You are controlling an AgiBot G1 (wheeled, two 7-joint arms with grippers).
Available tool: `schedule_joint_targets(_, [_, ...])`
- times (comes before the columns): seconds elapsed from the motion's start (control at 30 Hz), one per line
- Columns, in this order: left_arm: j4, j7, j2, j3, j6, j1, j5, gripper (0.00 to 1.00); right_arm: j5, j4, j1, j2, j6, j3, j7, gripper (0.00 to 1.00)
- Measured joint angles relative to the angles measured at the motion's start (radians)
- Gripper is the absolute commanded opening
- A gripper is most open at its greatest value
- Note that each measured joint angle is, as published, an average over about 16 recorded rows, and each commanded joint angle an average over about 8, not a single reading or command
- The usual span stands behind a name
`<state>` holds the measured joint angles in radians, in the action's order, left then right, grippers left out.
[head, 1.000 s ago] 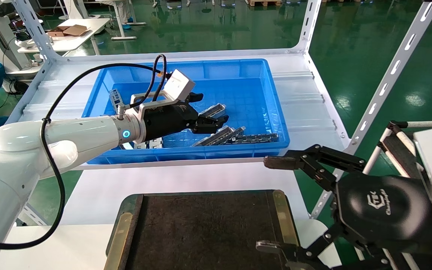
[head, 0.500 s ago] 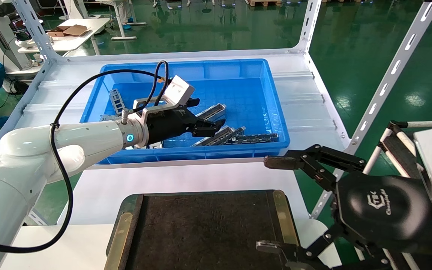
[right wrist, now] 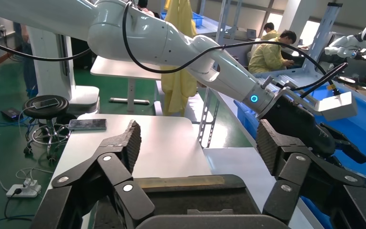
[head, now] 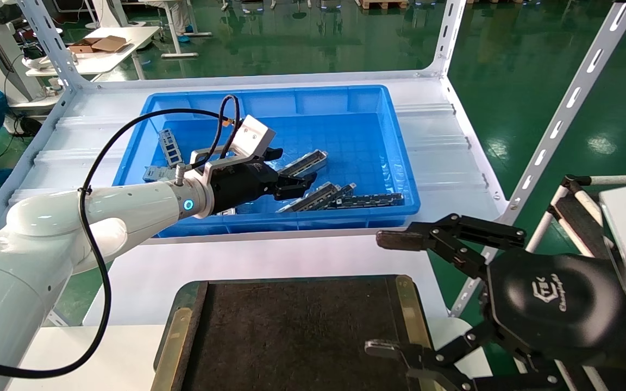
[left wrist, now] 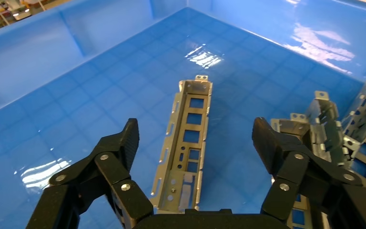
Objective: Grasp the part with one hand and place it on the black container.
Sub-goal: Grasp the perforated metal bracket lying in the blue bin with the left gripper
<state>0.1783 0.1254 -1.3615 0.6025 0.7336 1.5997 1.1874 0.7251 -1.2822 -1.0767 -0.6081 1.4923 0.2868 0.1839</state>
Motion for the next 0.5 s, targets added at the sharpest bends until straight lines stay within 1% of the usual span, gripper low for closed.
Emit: schedule_joint_targets(0.5, [-0.011, 0.000, 0.003, 0.041, -0.028, -0.011, -0.047, 0.00, -0.001, 0.000, 0.000, 0.000, 0.000, 0.001, 0.000, 0.00])
